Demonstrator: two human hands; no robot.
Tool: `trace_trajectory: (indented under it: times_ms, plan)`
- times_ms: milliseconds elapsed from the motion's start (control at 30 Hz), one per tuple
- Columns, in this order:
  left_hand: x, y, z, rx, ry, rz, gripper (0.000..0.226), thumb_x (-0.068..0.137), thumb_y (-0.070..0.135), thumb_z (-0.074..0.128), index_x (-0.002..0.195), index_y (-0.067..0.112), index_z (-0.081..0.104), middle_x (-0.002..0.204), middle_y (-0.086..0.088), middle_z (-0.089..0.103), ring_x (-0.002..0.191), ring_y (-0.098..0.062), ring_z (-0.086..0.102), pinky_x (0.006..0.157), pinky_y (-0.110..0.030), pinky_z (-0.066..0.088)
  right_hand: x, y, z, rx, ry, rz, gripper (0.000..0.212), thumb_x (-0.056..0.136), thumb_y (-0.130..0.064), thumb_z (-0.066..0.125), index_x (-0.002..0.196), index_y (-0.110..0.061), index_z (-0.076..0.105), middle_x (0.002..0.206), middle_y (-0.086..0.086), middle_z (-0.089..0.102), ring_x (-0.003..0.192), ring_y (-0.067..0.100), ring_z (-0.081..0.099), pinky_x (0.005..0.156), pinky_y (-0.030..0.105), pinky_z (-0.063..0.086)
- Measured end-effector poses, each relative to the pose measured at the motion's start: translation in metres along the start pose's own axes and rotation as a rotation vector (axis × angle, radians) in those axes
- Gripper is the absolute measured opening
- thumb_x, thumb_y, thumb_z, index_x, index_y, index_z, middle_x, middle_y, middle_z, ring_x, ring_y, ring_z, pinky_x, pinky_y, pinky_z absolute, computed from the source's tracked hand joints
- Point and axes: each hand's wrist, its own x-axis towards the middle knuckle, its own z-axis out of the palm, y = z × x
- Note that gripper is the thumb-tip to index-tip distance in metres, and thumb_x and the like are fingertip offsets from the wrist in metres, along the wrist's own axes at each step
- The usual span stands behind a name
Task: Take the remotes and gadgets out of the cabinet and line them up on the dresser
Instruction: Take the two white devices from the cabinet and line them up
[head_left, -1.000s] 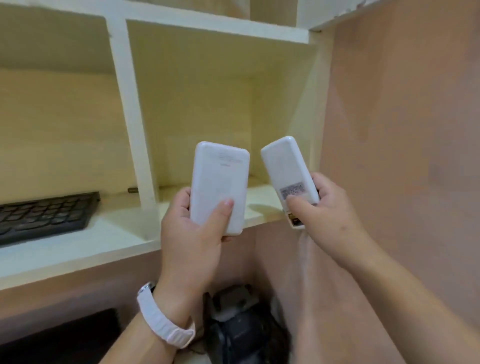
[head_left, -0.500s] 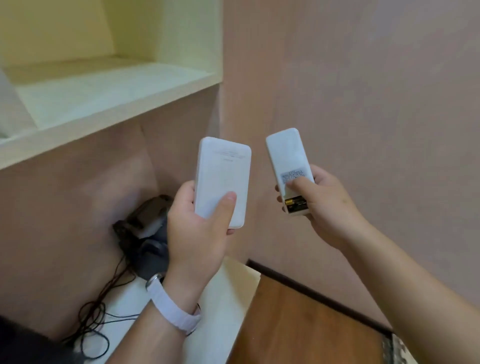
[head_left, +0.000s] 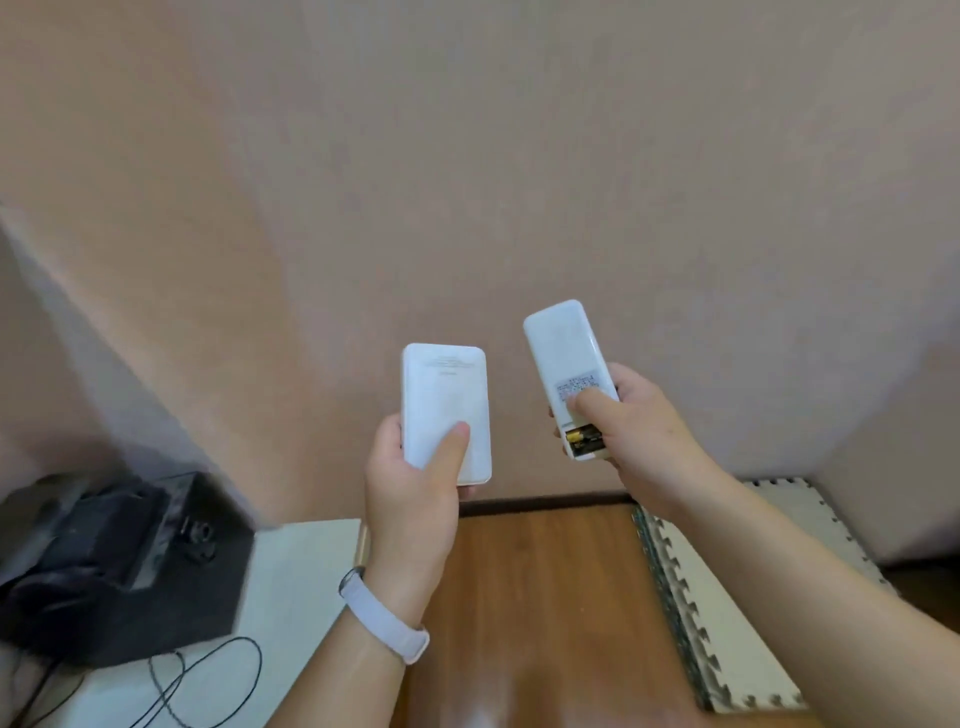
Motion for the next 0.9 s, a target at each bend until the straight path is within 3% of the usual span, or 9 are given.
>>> trace_trajectory:
  times_ms: [167,267,367,500,633,733,900]
  plan:
    - [-0.069,-0.002,0.104,0.043,-0.174,-0.005,0.013,0.088,0.013,0.068,0.094,0.021,0.06,0.086,0.007,0.07,0.074,-0.01,0.069,0.055,-0.029,0.056,-0.055,0.034,-0.133,-0.012,0.189,0.025,0.027,0.071,-0.032,0.057,0.094,-0.021,0.065,0.096,0.016,0.07,0.08,0.031,0.066,0.076,0.052,0.054]
    - [-0.121,-0.004,0.17,0.063,-0.312,-0.018,0.014,0.088,0.013,0.068,0.096,0.022,0.061,0.093,0.004,0.07,0.077,-0.013,0.07,0.057,-0.034,0.059,-0.096,0.053,-0.213,0.007,0.3,0.044,0.023,0.075,-0.03,0.057,0.096,-0.022,0.063,0.096,0.013,0.069,0.084,0.03,0.065,0.073,0.049,0.053]
    - [-0.177,-0.01,0.24,0.067,-0.452,-0.032,0.014,0.089,0.012,0.068,0.095,0.022,0.061,0.095,0.001,0.069,0.08,-0.016,0.07,0.061,-0.038,0.06,-0.144,0.074,-0.291,0.012,0.422,0.054,0.025,0.076,-0.03,0.056,0.098,-0.02,0.061,0.098,0.017,0.066,0.092,0.041,0.064,0.07,0.046,0.051]
    - [-0.253,-0.017,0.323,0.056,-0.654,-0.067,0.014,0.089,0.013,0.067,0.099,0.022,0.061,0.098,-0.003,0.069,0.081,-0.021,0.068,0.057,-0.031,0.055,-0.215,0.092,-0.383,0.031,0.593,0.073,0.02,0.08,-0.024,0.055,0.098,-0.018,0.061,0.1,0.019,0.066,0.094,0.043,0.064,0.068,0.043,0.051]
    - [-0.317,-0.013,0.383,0.074,-0.848,-0.055,0.015,0.089,0.014,0.066,0.102,0.021,0.061,0.098,-0.002,0.068,0.08,-0.019,0.067,0.057,-0.029,0.053,-0.279,0.095,-0.447,0.048,0.758,0.093,0.019,0.075,-0.028,0.055,0.092,-0.02,0.061,0.096,0.016,0.066,0.078,0.031,0.061,0.066,0.04,0.047]
    - [-0.358,-0.01,0.421,0.084,-0.974,-0.02,0.015,0.09,0.015,0.066,0.102,0.023,0.061,0.097,0.001,0.068,0.081,-0.016,0.067,0.057,-0.028,0.054,-0.321,0.101,-0.481,0.069,0.873,0.101,0.02,0.077,-0.027,0.056,0.094,-0.021,0.062,0.097,0.015,0.067,0.089,0.039,0.063,0.067,0.04,0.049]
    - [-0.415,-0.017,0.473,0.104,-1.192,-0.018,0.014,0.089,0.016,0.066,0.098,0.025,0.06,0.093,0.003,0.068,0.077,-0.013,0.067,0.056,-0.027,0.053,-0.378,0.118,-0.521,0.107,1.088,0.139,0.015,0.084,-0.024,0.057,0.098,-0.022,0.062,0.097,0.011,0.069,0.092,0.035,0.065,0.08,0.055,0.055]
